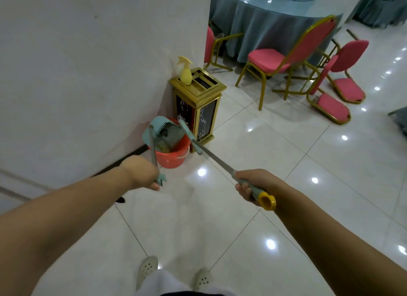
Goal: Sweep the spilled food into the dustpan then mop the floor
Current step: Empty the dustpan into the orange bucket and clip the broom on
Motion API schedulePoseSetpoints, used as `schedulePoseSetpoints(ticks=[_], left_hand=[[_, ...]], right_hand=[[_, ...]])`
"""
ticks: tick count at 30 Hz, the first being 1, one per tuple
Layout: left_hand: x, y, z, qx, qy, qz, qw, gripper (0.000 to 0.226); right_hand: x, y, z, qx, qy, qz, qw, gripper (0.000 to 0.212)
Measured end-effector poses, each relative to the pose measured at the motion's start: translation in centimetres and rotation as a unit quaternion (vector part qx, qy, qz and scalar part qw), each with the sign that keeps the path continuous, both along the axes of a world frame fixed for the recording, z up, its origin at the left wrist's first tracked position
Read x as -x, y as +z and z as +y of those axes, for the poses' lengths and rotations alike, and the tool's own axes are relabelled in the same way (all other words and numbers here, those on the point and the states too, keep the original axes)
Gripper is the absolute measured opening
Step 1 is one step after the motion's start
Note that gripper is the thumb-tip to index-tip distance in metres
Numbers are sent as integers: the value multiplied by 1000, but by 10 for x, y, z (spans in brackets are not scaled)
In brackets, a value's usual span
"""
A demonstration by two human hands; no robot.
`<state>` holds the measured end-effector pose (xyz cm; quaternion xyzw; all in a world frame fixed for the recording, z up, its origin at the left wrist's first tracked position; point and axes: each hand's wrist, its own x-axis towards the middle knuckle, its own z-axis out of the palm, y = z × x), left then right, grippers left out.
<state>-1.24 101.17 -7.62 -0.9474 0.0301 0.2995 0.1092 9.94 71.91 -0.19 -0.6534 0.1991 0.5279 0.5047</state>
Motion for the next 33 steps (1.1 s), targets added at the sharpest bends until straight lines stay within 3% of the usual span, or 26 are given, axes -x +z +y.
schedulePoseSetpoints(ticks=[8, 12, 17, 27, 33], left_hand=[[6, -7, -24, -63, -25, 71, 995, 32], [18, -17, -39, -86, -67, 101, 989, 41], [24, -17, -43, -83, -20, 95, 992, 42], [29, -10, -49, -74, 22, 49, 996, 40], [31, 2, -47, 24, 128, -85, 988, 42]], right_hand=[[-4, -1, -25, -22, -15, 24, 999, 20], [-1, -2, -30, -25, -16, 16, 999, 19], [6, -4, -31, -24, -15, 2, 1000, 20], [7, 6, -23, -11, -16, -4, 1000, 18], [-1, 19, -10, -33, -26, -16, 999, 15]])
